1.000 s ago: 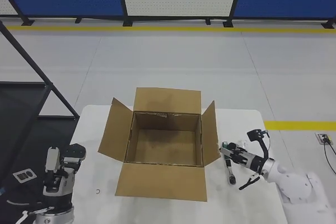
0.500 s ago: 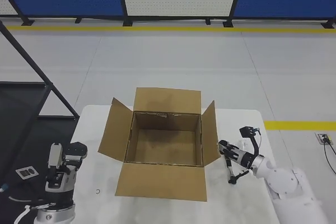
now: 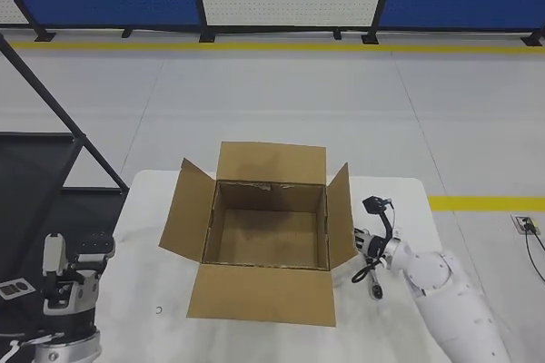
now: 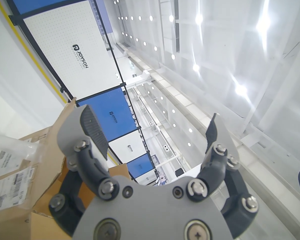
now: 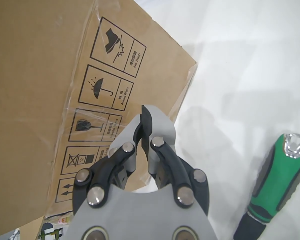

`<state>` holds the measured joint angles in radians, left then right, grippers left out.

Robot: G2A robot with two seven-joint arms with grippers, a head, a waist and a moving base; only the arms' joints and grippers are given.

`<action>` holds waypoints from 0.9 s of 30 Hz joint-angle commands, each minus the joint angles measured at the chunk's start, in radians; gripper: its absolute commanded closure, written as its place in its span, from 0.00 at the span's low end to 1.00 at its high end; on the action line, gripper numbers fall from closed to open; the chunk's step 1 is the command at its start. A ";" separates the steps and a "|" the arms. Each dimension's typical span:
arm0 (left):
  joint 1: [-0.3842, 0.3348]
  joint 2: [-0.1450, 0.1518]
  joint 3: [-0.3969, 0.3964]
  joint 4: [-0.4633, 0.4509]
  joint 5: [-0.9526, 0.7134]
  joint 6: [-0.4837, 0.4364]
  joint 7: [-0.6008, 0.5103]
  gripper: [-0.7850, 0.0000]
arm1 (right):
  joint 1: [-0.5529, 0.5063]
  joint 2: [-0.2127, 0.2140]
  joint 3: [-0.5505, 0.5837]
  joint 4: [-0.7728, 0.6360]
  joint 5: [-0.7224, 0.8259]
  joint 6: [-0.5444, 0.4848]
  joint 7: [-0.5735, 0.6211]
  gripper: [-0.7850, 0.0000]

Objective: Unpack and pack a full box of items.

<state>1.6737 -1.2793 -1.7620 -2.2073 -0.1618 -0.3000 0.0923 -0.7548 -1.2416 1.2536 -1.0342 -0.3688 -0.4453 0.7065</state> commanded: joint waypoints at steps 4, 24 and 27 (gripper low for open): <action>-0.001 -0.003 0.000 -0.003 -0.001 0.001 -0.007 0.00 | -0.003 0.003 -0.002 0.004 0.024 -0.033 0.004 1.00; 0.026 -0.013 0.016 -0.008 0.017 -0.021 -0.044 0.00 | -0.045 0.022 -0.012 -0.098 -0.052 -0.036 -0.027 1.00; 0.034 -0.015 0.016 -0.011 0.018 -0.028 -0.045 0.00 | -0.080 0.042 0.045 -0.174 -0.121 -0.030 -0.041 1.00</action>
<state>1.7056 -1.2934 -1.7453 -2.2166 -0.1425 -0.3263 0.0470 -0.8203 -1.2071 1.2753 -1.1775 -0.4657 -0.4771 0.6680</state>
